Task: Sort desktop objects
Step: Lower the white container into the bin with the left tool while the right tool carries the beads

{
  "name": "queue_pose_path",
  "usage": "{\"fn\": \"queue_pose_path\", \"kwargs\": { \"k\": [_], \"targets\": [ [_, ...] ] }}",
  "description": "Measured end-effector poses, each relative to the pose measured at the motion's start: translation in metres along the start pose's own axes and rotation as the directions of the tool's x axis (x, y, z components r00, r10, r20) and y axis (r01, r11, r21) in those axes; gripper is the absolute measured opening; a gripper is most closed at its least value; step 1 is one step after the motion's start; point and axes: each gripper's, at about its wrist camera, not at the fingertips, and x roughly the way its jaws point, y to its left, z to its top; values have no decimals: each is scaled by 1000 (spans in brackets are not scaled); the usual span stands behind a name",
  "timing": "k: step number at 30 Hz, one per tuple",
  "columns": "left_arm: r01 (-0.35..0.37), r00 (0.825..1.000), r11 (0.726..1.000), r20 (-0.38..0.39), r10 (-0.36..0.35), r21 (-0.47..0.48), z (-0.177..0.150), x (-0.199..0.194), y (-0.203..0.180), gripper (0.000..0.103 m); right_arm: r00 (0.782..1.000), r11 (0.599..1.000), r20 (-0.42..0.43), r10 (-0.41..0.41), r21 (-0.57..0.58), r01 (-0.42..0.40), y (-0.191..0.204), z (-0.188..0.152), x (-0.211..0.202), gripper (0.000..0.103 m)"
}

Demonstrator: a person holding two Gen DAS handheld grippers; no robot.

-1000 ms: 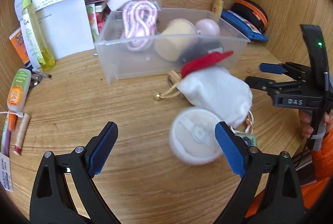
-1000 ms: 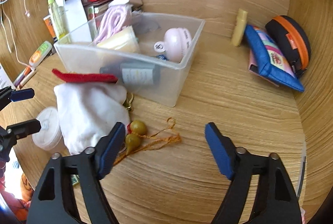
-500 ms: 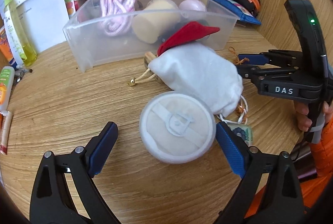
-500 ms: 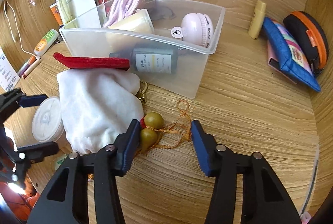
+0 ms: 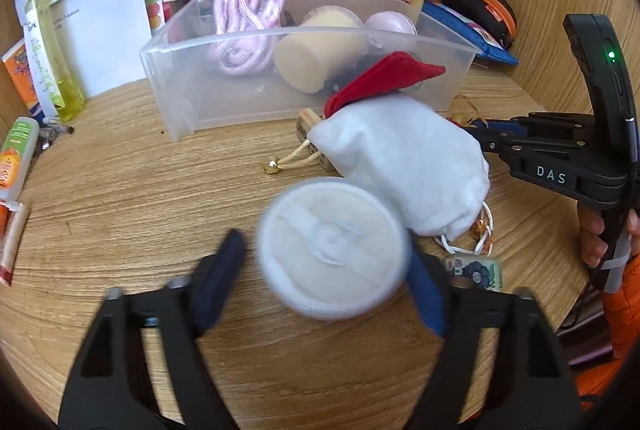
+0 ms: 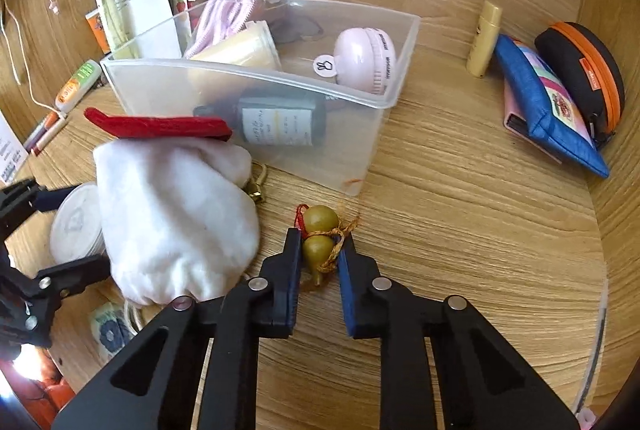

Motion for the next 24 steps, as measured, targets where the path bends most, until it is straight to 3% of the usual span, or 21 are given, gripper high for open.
{"fn": "queue_pose_path", "kwargs": {
  "k": [11,24],
  "targets": [
    [-60,998,992,26,63,-107,0,-11,33,65,995,998,103,-17,69,10,-12,11,-32,15],
    [-64,979,982,180,96,-176,33,-45,55,65,961,994,257,-99,65,85,-28,56,-71,15]
  ]
}}
